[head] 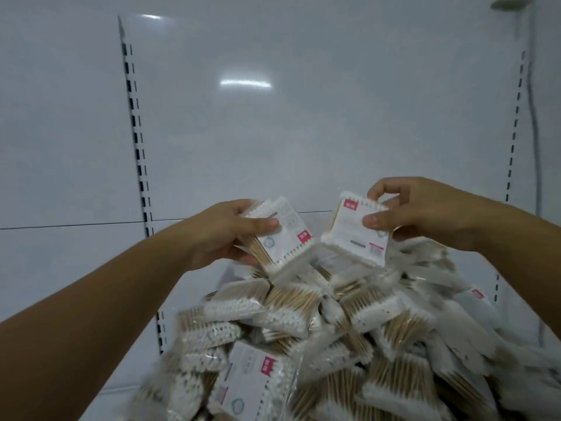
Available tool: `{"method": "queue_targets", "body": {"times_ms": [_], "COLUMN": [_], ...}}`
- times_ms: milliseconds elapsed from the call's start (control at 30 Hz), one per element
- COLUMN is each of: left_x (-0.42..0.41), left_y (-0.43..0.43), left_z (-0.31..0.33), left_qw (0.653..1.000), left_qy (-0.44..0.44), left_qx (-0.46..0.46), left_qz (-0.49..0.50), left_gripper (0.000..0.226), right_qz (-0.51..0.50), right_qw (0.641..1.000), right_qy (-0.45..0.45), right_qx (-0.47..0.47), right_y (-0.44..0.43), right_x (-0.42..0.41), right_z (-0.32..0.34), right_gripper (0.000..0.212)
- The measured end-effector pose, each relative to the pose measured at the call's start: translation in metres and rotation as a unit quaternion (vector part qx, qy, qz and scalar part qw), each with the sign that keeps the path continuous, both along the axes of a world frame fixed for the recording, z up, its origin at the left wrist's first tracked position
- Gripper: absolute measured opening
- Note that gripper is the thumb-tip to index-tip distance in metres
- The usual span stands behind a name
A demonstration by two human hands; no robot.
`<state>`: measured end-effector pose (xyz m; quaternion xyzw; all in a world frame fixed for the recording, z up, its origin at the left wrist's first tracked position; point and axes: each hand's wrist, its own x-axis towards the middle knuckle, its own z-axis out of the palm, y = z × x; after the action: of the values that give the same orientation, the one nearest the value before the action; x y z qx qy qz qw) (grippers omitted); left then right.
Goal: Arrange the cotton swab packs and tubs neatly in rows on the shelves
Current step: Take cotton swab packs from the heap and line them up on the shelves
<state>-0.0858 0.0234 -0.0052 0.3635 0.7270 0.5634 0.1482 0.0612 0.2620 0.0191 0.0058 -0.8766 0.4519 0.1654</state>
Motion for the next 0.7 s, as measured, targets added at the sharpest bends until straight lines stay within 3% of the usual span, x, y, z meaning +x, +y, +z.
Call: {"method": "queue_targets", "body": {"times_ms": [100, 233, 433, 700], "left_x": [0.012, 0.030, 0.067, 0.125], "left_y": [-0.025, -0.082, -0.196, -0.431], "left_z": [-0.001, -0.019, -0.067, -0.118], "left_qw": [0.997, 0.972, 0.928, 0.837], "left_qy": [0.040, 0.052, -0.023, -0.013], "left_qx": [0.012, 0.115, 0.219, 0.307], "left_qz": [0.062, 0.196, 0.300, 0.453], "left_gripper": [0.057, 0.066, 0.067, 0.068], "right_qz": [0.087, 0.154, 0.277, 0.457], "right_qw": [0.993, 0.980, 0.955, 0.888], "right_qy": [0.081, 0.122, 0.090, 0.012], "right_qx": [-0.012, 0.015, 0.063, 0.055], "right_y": [-0.037, -0.096, -0.218, -0.499], "right_x": [-0.025, -0.060, -0.087, -0.088], "right_z": [-0.001, -0.008, -0.016, -0.056], "right_gripper": [0.039, 0.026, 0.028, 0.025]}}
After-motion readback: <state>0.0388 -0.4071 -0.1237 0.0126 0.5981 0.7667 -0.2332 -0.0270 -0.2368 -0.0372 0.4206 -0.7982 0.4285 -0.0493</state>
